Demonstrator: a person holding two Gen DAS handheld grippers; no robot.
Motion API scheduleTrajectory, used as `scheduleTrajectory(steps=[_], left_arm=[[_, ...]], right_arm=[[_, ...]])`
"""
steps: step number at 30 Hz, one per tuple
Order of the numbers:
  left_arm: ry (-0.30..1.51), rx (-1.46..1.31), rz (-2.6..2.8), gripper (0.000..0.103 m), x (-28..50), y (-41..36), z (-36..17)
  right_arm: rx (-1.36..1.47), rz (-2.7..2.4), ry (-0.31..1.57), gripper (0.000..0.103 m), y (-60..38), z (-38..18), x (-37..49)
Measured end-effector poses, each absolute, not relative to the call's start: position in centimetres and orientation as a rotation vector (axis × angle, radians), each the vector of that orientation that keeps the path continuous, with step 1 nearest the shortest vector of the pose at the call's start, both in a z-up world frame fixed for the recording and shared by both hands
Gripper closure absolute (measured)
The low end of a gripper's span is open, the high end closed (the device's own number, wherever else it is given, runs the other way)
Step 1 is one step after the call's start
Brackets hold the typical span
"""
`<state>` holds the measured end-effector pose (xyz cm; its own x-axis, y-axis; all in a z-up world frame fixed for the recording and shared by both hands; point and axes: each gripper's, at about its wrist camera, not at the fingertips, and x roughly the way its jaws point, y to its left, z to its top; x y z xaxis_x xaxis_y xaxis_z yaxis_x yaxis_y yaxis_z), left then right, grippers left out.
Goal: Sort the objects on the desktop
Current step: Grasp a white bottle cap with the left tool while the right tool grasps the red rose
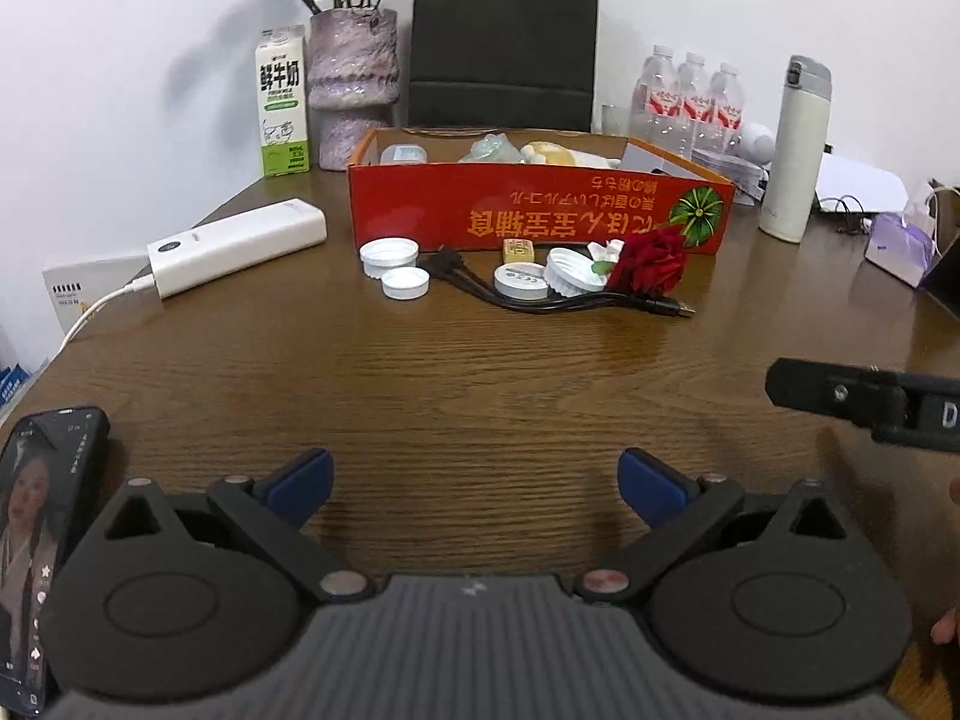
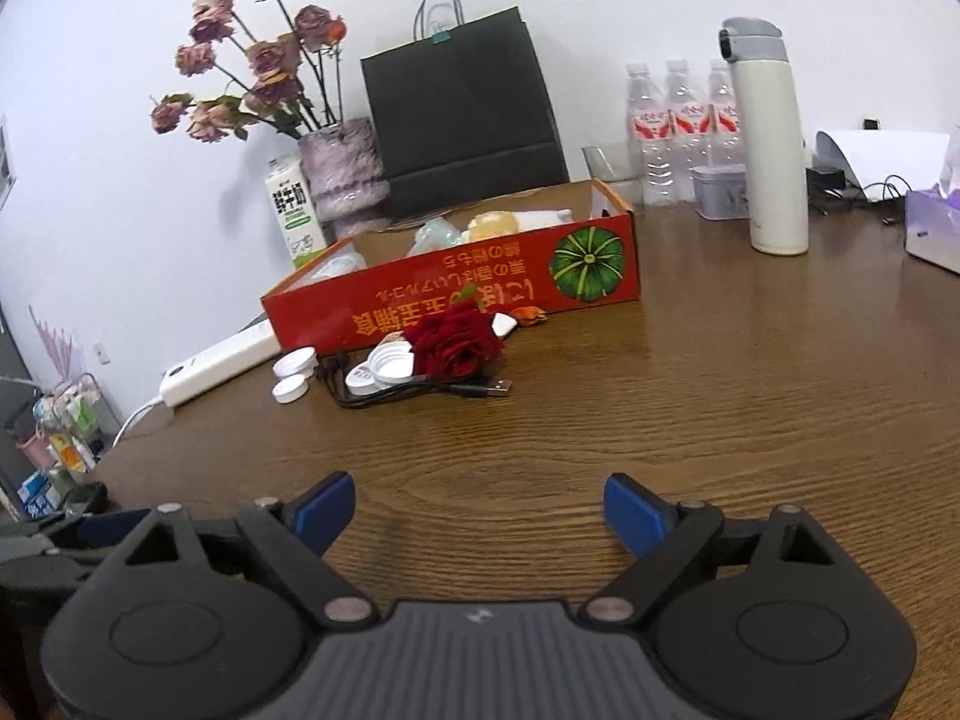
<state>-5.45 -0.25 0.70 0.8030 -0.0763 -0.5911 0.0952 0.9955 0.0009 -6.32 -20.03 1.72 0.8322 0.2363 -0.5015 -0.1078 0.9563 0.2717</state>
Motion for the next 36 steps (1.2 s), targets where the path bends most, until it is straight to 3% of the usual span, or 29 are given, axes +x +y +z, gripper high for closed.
scheduleTrajectory(steps=[11,17,20,22,24,25,26,28,36], left_arm=[[0.605,0.002,-0.123,0.001,-2.8,0.6,1.8],[0.584,-0.051,-0.061,0.026,4.0,1.9,2.8],[0.598,-0.060,-0.029,0.034,6.6,2.1,2.4],[0.615,-0.062,-0.033,0.042,7.8,2.1,2.0],[0.642,-0.069,-0.025,0.061,8.7,2.2,1.3],[0.650,-0.076,-0.028,0.063,8.9,2.4,1.0],[0.641,-0.070,-0.029,0.072,8.9,2.4,0.9],[0.641,-0.074,-0.051,0.075,8.8,2.5,0.8],[0.598,-0.072,-0.056,0.076,4.9,2.4,2.4]], right_arm=[[0.234,0.220,0.616,0.015,-19.7,1.8,-3.4],[0.248,0.256,0.587,0.023,-18.6,2.9,2.5],[0.246,0.253,0.602,0.028,-18.4,2.9,5.7],[0.236,0.260,0.614,0.037,-18.4,2.8,7.2],[0.224,0.282,0.630,0.052,-18.2,2.6,8.1],[0.218,0.286,0.635,0.055,-18.3,2.4,8.3],[0.219,0.282,0.633,0.056,-18.3,2.2,8.2],[0.222,0.291,0.626,0.064,-18.4,1.9,8.0],[0.195,0.279,0.514,0.067,-18.4,4.2,4.0]])
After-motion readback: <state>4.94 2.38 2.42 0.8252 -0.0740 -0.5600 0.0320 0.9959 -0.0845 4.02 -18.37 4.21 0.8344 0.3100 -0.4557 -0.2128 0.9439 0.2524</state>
